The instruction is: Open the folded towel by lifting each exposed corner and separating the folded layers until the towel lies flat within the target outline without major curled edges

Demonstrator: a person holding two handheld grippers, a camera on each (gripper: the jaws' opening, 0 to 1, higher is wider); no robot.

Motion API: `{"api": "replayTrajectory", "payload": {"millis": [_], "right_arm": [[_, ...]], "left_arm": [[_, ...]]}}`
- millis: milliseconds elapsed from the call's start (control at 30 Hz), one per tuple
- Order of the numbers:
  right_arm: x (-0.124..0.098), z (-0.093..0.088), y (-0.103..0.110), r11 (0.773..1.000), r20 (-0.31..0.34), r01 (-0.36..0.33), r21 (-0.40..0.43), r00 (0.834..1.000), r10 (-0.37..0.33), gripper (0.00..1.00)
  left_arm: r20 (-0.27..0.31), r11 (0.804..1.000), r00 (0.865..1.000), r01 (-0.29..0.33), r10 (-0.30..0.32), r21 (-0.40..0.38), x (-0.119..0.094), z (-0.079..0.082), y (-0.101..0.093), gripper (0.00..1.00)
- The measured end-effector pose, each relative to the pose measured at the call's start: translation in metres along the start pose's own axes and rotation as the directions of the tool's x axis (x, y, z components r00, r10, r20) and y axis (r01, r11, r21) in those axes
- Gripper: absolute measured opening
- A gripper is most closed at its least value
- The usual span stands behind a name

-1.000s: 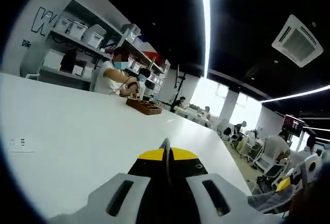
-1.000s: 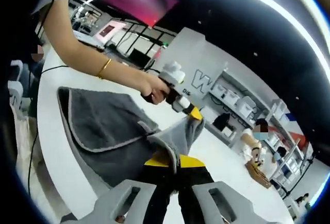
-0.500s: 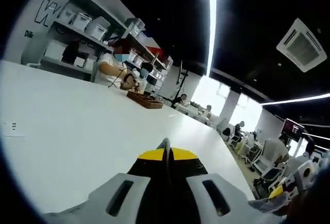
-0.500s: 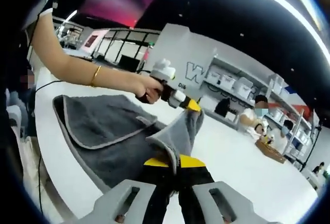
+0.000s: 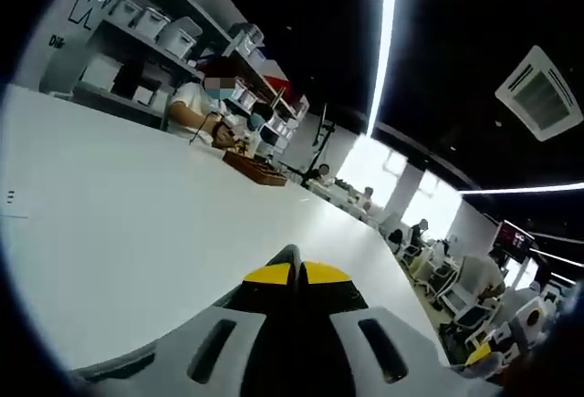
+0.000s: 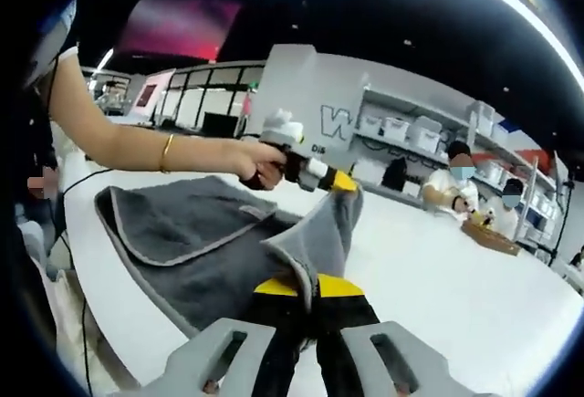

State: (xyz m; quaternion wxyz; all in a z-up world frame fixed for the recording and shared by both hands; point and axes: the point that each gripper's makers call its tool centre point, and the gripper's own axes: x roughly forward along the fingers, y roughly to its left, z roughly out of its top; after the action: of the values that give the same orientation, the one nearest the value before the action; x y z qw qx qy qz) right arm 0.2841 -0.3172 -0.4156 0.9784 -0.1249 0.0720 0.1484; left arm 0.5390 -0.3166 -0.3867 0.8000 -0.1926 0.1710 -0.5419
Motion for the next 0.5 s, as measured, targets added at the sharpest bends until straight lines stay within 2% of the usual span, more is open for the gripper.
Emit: {"api": "replayTrajectory", "payload": {"millis": [133, 233, 367, 433, 500], "right_arm": [[-0.001, -0.004, -0.004, 0.999, 0.000, 0.005, 0.044, 1.000, -0.005, 0.00], [-0.002, -0.007, -0.006, 0.999, -0.008, 0.015, 0.052, 1.000, -0.015, 0.00], [-0.005, -0.009, -0.013, 0.994, 0.003, 0.029, 0.107, 1.000, -0.029, 0.00], [-0.006, -0.011, -0.017, 0.993, -0.002, 0.039, 0.112, 0.999, -0.039, 0.00], [-0.006, -0.014, -0.021, 0.992, -0.011, 0.054, 0.110, 0.999, -0.053, 0.00]], "left_arm": [[-0.003, 1.000, 1.000, 0.002, -0.002, -0.009, 0.009, -0.002, -0.001, 0.01], [-0.036, 1.000, 0.999, 0.020, -0.020, 0.002, 0.015, -0.011, -0.007, 0.01], [-0.039, 1.000, 0.999, 0.021, -0.021, 0.003, 0.021, -0.014, -0.008, 0.02], [-0.038, 0.999, 0.999, 0.016, -0.017, -0.034, 0.023, -0.014, -0.006, 0.02], [-0.032, 0.999, 0.999, 0.018, -0.019, -0.034, 0.026, -0.012, -0.006, 0.02]]}}
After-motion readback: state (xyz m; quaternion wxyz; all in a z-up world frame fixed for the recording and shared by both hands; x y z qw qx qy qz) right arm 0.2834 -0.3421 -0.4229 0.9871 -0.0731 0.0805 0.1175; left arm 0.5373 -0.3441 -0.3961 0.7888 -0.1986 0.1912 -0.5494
